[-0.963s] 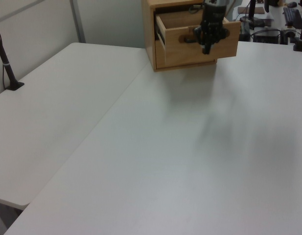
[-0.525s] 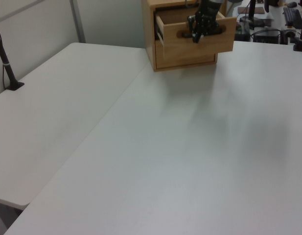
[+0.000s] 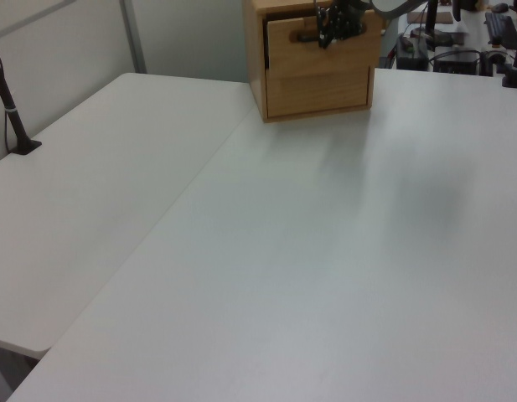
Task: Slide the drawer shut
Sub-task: 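Push the drawer front with the gripper into the wooden cabinet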
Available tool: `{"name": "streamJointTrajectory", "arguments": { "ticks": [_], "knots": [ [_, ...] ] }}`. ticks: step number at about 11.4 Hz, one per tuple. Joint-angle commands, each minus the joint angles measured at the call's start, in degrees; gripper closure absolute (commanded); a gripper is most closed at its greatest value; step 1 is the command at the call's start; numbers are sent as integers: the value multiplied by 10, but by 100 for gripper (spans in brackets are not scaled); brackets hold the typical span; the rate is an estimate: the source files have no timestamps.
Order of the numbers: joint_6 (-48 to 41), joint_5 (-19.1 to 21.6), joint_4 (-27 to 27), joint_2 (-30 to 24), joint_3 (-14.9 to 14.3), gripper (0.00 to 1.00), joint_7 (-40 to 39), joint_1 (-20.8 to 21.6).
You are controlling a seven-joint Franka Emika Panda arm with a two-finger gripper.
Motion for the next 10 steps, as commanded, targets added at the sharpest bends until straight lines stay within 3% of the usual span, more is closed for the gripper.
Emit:
{"name": "streamJointTrajectory", "arguments": {
  "ticks": [1, 10],
  "knots": [
    [51, -9, 38, 34, -4, 90, -25, -15],
    [107, -8, 39, 47, -6, 88, -69, -43]
  ]
}}
